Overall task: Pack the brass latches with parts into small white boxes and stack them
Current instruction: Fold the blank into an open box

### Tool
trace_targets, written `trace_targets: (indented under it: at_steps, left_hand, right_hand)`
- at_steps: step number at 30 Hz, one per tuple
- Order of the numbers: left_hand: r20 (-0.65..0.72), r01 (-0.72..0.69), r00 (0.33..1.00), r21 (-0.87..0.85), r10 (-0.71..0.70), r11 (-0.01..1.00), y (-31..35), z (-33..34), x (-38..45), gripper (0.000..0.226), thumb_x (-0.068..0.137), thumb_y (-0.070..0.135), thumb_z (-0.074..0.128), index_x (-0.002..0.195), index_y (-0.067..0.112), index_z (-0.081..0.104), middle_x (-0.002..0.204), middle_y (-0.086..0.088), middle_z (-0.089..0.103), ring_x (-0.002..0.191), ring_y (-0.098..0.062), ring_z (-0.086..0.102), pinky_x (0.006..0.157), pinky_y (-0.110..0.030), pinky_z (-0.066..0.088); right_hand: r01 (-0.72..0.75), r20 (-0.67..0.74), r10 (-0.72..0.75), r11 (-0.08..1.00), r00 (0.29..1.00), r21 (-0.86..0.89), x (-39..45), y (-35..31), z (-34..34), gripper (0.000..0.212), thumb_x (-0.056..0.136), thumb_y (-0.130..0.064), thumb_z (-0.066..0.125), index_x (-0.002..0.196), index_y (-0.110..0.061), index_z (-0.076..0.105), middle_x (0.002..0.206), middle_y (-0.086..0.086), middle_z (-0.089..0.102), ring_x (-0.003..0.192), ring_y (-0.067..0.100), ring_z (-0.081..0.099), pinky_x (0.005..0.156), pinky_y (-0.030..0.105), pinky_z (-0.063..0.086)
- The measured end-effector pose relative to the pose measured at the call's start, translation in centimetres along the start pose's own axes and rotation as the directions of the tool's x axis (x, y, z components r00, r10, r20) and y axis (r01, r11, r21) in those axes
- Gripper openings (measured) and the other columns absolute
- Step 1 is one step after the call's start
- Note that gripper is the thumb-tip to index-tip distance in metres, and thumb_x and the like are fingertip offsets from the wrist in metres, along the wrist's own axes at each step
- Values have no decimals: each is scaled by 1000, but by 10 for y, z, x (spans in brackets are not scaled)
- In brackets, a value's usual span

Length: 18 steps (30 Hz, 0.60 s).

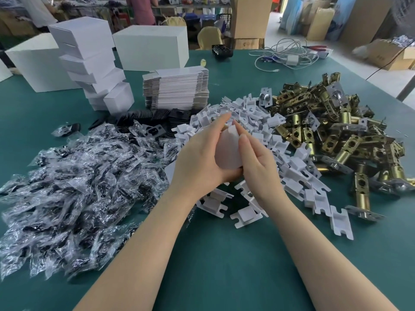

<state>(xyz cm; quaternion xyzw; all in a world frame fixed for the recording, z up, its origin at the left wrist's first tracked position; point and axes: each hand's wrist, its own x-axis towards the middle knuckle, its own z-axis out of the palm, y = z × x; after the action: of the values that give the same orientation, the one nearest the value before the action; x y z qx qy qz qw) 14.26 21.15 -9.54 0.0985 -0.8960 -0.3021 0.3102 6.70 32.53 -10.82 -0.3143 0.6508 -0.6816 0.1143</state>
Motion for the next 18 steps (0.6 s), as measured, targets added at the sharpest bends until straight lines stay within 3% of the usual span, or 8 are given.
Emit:
trace_targets:
  at_steps: [2, 5, 12, 16, 18]
  left_hand:
    - [-8, -43, 999, 52, 43, 998, 3, 4, -1, 93, 66, 47, 84, 146, 34, 37, 133, 8, 61, 113, -8, 55, 85, -28, 47]
    - [-23, -69, 997, 62, 71, 996, 5, 7, -2, 83, 65, 45, 81, 140, 31, 46, 127, 10, 64, 108, -5, 54, 86, -31, 49]
    - [-49, -96, 994, 29, 97, 995, 2, 7, -3, 79, 63, 31, 86, 136, 21, 57, 130, 6, 64, 116, -10, 56, 96, -33, 48]
    - [-48, -123, 991, 72, 127, 990, 2, 7, -3, 77, 63, 30, 89, 133, 17, 60, 130, 3, 65, 118, -15, 60, 98, -34, 48]
    - [-44, -113, 992, 79, 117, 990, 2, 7, -4, 76, 64, 33, 87, 133, 17, 60, 130, 4, 65, 118, -15, 59, 98, -33, 47]
  right_hand:
    - [23, -131, -18, 999, 991, 39, 1, -3, 0, 25, 101, -29, 53, 122, -31, 67, 115, -26, 68, 114, -4, 60, 95, 25, 52]
    - [39, -181, -39, 999, 983, -2, 2, -5, -3, 19, 98, -25, 61, 107, -39, 69, 98, -24, 73, 99, -4, 66, 77, 14, 52]
    - [13, -206, -28, 997, 978, -74, 2, -7, -2, 25, 97, -27, 61, 120, -22, 70, 90, -26, 72, 89, -2, 67, 82, 28, 56]
    - [5, -198, -16, 998, 980, -57, 0, -7, -2, 22, 98, -28, 61, 118, -32, 69, 93, -2, 72, 94, 29, 63, 85, 50, 51]
    - [18, -185, -32, 997, 982, -79, 0, -5, -3, 23, 98, -28, 60, 118, -37, 67, 95, 5, 69, 90, 35, 62, 76, 49, 54]
